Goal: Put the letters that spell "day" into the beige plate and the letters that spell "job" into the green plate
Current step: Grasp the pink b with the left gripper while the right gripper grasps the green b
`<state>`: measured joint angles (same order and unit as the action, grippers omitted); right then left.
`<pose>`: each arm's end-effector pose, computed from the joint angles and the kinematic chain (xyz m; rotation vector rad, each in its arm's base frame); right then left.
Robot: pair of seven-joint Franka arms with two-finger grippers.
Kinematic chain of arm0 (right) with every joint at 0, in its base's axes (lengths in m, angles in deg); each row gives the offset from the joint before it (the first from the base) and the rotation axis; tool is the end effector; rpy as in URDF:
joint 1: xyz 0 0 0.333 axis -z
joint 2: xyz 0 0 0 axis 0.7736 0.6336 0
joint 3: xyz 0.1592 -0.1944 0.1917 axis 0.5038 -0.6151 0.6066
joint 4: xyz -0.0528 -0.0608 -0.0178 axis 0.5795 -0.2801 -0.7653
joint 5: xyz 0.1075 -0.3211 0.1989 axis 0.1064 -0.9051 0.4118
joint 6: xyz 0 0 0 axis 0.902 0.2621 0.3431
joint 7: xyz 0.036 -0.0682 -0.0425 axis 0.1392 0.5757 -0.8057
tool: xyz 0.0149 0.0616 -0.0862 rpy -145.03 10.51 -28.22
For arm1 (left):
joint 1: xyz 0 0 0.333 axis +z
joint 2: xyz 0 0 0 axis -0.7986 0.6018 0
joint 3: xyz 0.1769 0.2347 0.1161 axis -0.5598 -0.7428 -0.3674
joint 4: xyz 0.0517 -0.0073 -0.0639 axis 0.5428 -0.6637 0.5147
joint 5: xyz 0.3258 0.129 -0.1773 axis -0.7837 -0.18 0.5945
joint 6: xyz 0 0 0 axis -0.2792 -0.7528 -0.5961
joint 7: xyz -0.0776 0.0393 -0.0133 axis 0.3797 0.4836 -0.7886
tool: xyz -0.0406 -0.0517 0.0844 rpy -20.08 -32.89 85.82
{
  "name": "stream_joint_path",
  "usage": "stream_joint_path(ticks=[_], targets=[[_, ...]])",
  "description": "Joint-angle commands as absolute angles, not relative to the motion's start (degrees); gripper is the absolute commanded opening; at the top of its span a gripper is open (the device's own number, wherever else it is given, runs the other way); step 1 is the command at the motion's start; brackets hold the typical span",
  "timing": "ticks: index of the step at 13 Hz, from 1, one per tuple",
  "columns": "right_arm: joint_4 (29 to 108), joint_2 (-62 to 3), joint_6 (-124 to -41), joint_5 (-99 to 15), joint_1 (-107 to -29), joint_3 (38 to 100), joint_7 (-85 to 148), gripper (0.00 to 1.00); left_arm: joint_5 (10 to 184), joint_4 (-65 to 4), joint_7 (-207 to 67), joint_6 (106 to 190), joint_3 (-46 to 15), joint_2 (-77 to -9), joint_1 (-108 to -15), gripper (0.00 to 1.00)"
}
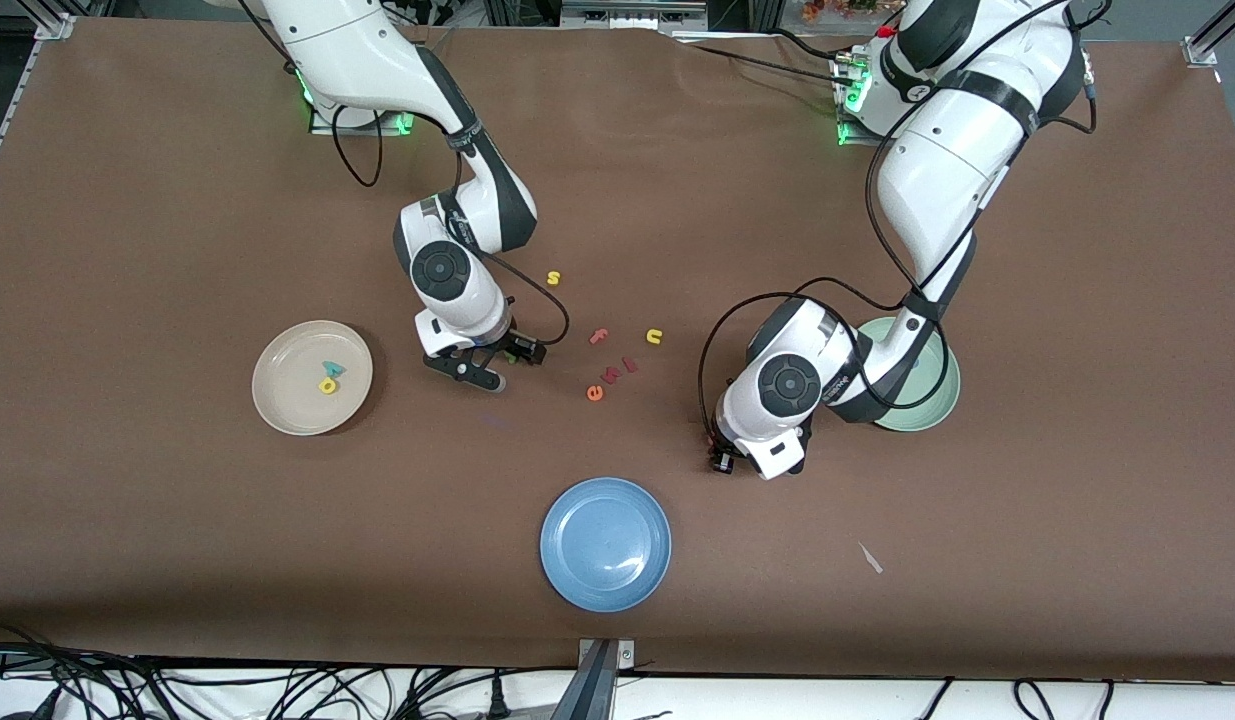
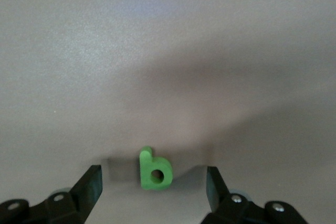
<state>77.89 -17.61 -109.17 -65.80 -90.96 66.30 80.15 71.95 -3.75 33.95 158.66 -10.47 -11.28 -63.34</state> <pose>0.5307 0.3384 0.1785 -3.0501 0.5516 0.0744 0.6673 -0.3387 0.1751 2.4036 1.9203 -0.1582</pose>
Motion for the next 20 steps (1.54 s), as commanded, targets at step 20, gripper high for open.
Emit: stream_joint_path(ticks=[20], targets=[[77.16,-16.89,-108.79,-65.88,-91.46,65.67,77.35,0.45,70.84,-1.75,18.11,144.45,-10.13,-16.67,-61.53,0.09]])
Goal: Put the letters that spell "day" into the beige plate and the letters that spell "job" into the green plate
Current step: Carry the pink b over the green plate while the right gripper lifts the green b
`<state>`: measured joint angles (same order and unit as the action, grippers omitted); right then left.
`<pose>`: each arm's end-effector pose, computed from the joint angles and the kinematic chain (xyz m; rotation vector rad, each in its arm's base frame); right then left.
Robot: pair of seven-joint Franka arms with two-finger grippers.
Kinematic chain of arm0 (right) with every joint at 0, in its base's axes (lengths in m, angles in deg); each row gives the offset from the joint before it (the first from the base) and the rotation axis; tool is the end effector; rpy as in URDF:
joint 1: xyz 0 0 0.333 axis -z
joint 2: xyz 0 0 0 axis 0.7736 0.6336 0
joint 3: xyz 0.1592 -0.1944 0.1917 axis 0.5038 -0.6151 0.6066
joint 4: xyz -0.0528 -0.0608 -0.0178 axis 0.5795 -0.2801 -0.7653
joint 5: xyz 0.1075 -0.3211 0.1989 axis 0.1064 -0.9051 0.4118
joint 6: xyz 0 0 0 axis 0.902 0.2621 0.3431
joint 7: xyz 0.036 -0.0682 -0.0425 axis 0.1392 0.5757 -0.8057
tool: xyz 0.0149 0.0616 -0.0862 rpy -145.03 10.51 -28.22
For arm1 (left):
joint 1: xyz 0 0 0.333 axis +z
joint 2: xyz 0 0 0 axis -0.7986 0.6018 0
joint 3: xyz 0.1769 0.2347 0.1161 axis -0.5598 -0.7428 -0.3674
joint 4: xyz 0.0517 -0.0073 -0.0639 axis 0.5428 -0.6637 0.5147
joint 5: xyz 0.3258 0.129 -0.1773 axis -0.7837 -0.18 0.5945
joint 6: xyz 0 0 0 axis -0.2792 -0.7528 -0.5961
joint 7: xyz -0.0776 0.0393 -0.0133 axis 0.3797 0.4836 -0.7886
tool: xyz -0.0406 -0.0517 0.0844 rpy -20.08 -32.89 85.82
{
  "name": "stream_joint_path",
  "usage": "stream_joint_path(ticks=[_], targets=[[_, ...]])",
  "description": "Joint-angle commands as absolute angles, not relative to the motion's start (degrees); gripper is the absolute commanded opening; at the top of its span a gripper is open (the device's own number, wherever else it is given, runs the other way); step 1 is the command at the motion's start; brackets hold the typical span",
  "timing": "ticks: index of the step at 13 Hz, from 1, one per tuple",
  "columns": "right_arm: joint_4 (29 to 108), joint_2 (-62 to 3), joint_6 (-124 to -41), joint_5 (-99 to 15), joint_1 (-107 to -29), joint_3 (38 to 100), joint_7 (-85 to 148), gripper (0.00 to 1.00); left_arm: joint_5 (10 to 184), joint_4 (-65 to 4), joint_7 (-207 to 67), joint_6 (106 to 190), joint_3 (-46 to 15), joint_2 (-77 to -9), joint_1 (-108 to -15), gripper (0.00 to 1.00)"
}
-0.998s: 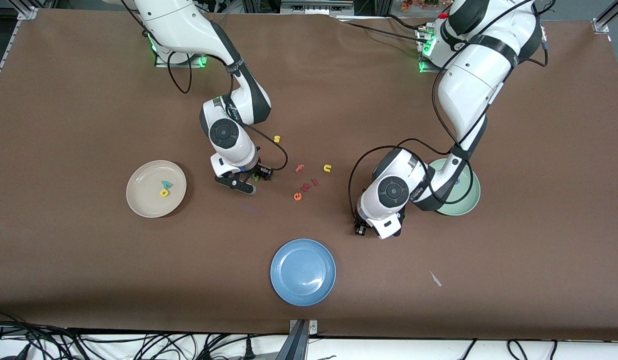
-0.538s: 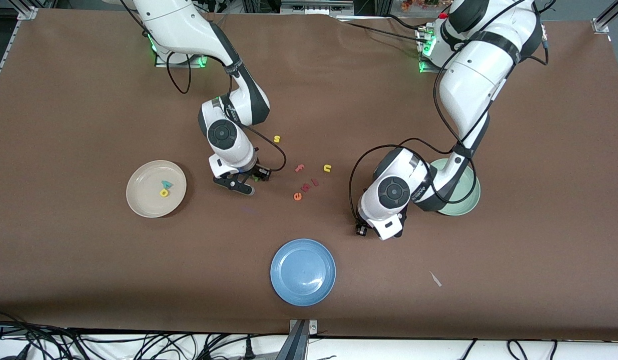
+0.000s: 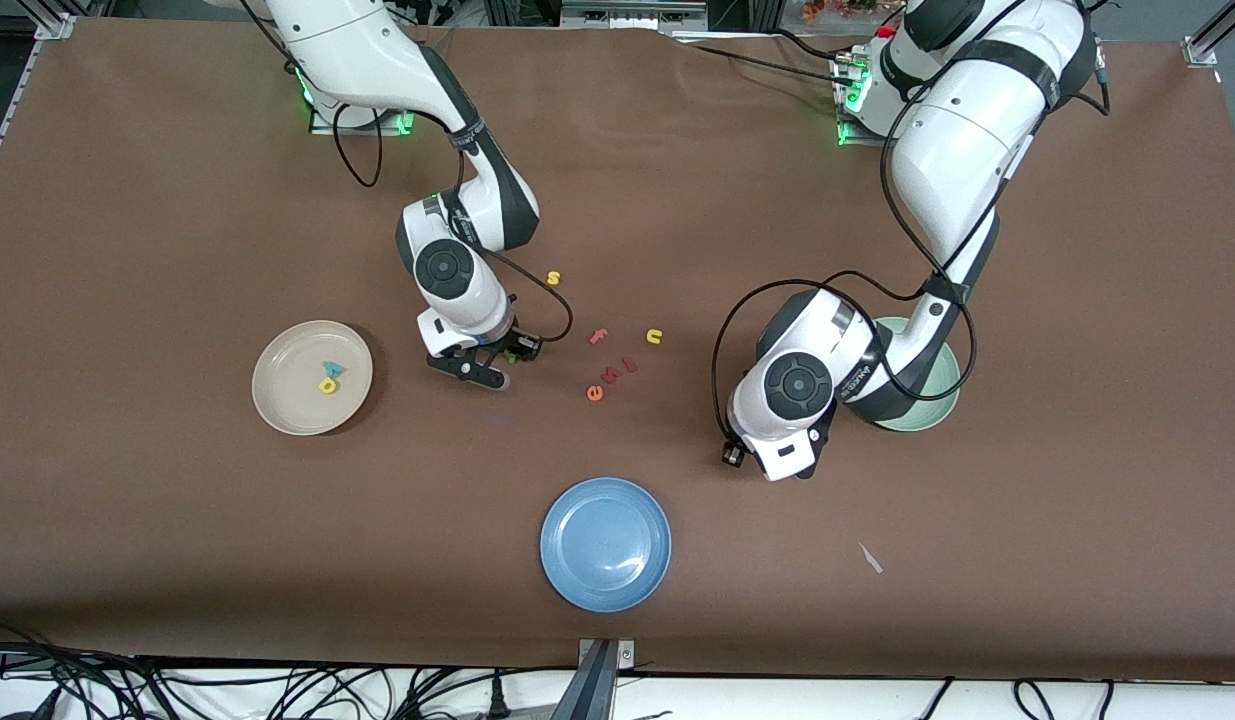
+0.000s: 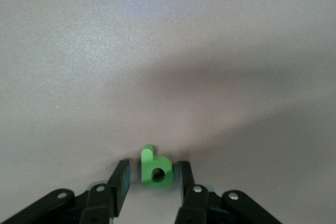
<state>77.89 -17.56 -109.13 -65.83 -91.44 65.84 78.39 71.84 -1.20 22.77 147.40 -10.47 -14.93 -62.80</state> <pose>0.5304 0.3387 0.1783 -3.0624 0.5019 0.0696 0.6732 -0.3225 0.2229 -2.5989 -1.7050 0.1640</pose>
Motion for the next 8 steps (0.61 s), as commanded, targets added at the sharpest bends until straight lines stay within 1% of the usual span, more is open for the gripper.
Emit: stream_joint_path(ticks=[1,4,6,7,8], targets=[[77.16,-16.89,-108.79,-65.88,-91.46,65.67,77.35,0.43,71.11,-2.01,14.25,142.96,-10.13,-17.29,-61.09,0.09],[77.16,-16.89,-108.79,-65.88,-91.37,65.67,77.35,0.41,71.2,-2.19,7.81,139.88,-10.13,-18.26,-60.03,0.09],[77.16,-16.8,-108.79,-65.88,-91.29,65.67,77.35,0.36,71.11,-2.36,3.25,137.59,-10.13,-19.31,-59.33,0.09],[77.16,-16.8,-108.79,-65.88,-91.29,65.67,77.35,0.35,71.2,-2.45,0.44,136.1,-10.13,-20.01,-58.89,0.09],[77.16,-16.8,-108.79,-65.88,-91.29,65.67,77.35,0.32,71.2,-2.45,-2.29,134.7,-10.13,-20.45,-58.28,0.09]])
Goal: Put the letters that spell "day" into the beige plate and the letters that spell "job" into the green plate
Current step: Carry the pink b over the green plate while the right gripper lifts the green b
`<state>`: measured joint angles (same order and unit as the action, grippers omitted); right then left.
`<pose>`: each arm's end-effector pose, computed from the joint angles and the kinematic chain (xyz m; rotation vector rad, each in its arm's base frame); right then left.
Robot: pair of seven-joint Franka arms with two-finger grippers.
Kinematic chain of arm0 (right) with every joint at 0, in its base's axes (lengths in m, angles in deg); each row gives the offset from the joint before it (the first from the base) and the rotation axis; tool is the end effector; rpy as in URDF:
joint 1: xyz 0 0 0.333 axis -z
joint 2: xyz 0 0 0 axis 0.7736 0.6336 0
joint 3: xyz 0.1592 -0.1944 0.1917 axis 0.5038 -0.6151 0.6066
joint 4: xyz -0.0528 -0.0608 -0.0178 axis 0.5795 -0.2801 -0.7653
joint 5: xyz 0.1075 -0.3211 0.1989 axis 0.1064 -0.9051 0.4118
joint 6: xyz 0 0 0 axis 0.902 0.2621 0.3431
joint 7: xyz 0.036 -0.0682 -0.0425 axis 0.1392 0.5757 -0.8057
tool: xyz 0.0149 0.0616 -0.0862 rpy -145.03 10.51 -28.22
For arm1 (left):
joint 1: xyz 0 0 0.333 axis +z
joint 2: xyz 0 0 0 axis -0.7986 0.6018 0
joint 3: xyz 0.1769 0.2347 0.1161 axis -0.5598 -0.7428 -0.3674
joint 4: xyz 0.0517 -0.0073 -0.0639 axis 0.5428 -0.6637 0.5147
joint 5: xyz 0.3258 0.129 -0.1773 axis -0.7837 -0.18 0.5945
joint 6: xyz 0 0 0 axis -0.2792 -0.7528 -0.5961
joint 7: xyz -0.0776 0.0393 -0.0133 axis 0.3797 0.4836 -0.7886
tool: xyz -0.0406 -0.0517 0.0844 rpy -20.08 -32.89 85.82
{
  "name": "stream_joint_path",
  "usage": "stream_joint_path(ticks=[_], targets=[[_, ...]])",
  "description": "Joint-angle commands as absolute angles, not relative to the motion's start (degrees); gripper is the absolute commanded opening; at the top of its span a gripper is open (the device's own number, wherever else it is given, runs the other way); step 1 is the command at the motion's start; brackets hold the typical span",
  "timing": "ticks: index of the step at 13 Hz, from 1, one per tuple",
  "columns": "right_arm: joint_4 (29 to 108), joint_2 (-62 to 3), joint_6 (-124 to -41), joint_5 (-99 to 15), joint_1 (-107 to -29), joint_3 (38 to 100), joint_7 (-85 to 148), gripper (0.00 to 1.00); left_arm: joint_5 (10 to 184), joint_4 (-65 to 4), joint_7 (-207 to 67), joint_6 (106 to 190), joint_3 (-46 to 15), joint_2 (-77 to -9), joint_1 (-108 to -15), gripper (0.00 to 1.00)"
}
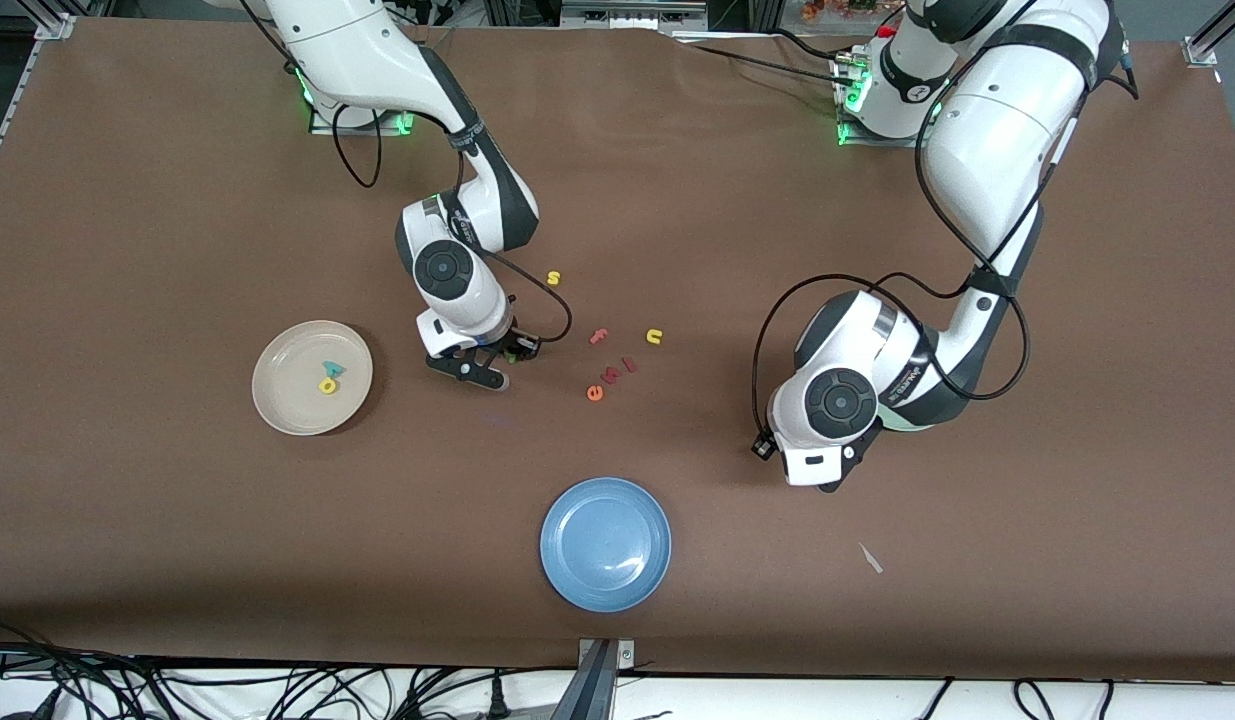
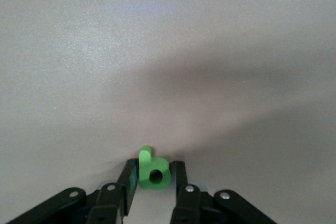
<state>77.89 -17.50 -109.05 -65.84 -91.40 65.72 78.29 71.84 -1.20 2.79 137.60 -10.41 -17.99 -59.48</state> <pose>0.5310 0.3371 0.1776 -3.0645 0.5031 0.0708 0.6778 -0.2751 0.2485 -2.7380 -1.2605 0.2479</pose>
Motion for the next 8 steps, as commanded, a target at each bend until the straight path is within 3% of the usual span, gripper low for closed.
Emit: stream_joint_path(ticks=[1,5,8], targets=[[77.16,-16.8,-108.79,-65.88,-91.29,65.67,77.35,0.3,71.2,-2.45,-4.75,133.64,-10.13,-20.8,-57.66,0.09],[76.81,-16.8,-108.17,-65.88,-91.29,65.67,77.35,0.27,73.55,-3.41,-13.11,130.38,-10.04,-23.08,-54.59,0.08],[76.72,-16.8,-107.91,-65.79,-91.29,65.67,77.35,0.24,74.19,-8.41,-24.17,130.11,-10.04,-27.39,-50.99,0.08]])
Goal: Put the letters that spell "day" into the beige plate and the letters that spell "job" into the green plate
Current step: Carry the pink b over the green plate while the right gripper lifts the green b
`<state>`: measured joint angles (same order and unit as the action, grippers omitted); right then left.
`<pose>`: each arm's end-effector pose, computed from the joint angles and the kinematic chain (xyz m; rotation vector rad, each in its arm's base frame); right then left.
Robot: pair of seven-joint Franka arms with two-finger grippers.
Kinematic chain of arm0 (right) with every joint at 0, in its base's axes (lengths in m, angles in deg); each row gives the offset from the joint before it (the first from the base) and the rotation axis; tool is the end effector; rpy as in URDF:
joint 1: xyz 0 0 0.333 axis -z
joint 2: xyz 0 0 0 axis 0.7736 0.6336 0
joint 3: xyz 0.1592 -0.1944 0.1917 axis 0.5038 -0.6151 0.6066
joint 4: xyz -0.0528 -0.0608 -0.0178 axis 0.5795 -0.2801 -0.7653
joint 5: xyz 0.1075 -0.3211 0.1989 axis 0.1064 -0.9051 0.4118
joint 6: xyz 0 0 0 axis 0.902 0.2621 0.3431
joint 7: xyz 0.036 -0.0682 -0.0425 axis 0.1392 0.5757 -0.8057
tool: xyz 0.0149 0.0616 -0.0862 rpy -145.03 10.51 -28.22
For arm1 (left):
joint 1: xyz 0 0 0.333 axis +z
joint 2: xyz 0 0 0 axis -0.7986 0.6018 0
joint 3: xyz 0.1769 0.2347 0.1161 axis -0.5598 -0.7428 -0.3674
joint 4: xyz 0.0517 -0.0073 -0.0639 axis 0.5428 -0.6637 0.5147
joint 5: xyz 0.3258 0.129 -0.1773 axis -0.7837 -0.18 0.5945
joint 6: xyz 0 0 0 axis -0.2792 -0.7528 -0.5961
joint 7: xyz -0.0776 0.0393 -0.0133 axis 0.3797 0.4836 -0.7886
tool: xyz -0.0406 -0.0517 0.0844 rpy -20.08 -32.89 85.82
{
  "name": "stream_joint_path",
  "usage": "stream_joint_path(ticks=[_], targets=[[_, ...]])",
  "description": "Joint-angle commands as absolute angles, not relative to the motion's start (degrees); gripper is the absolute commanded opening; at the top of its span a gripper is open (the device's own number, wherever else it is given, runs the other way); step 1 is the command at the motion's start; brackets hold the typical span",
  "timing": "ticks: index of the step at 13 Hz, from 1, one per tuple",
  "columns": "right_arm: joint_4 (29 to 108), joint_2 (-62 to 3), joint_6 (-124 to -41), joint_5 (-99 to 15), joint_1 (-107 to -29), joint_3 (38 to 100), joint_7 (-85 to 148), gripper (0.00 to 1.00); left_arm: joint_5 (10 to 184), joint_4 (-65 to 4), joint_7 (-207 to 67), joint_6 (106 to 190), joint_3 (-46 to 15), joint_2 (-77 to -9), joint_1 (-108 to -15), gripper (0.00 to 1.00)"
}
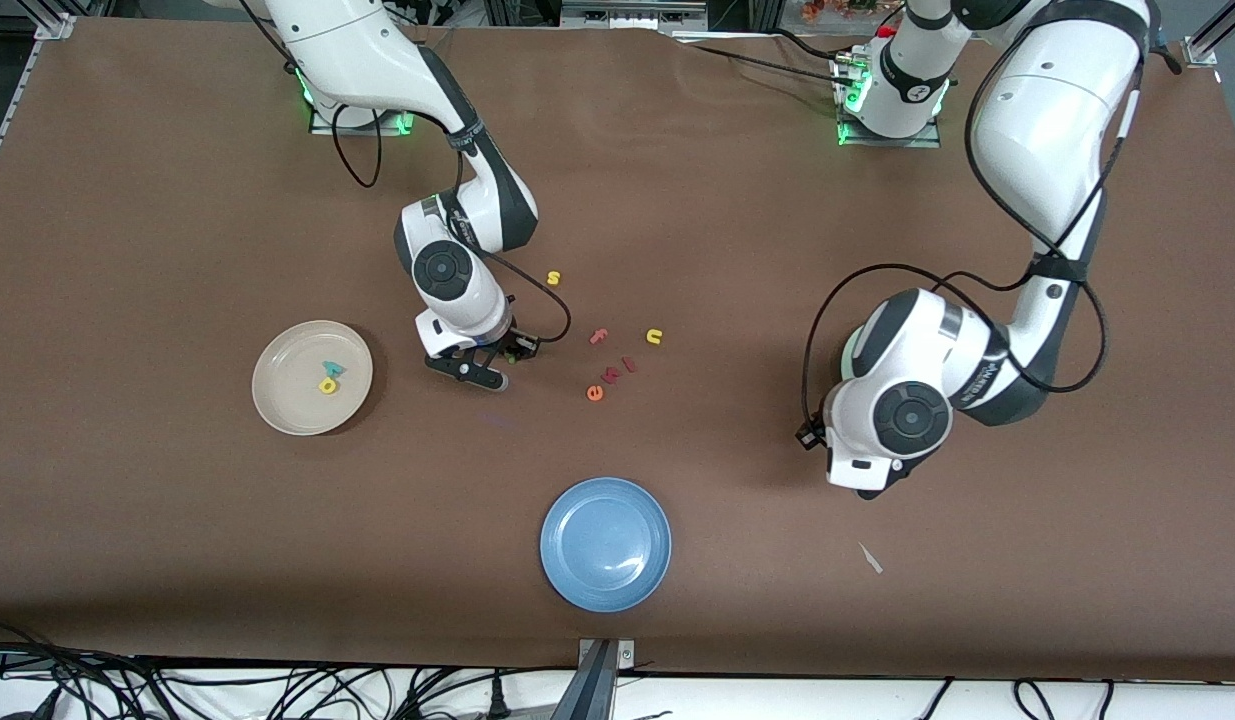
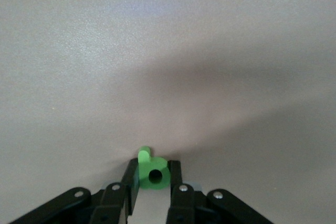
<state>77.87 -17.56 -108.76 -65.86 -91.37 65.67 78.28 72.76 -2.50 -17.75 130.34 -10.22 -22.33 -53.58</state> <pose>0.5312 0.3364 0.1780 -3.0664 0.5043 0.0753 0.6862 -0.2026 0.2846 -2.8506 -0.8840 0.3577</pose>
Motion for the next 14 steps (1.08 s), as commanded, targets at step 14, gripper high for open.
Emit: stream_joint_path(ticks=[14], targets=[[72.24,-20.14,-89.28,-65.88,-90.93,52.95,43.66,0.24,73.66,-26.33,-54.61,140.1,-4.0,-33.63,-31.49,0.08]])
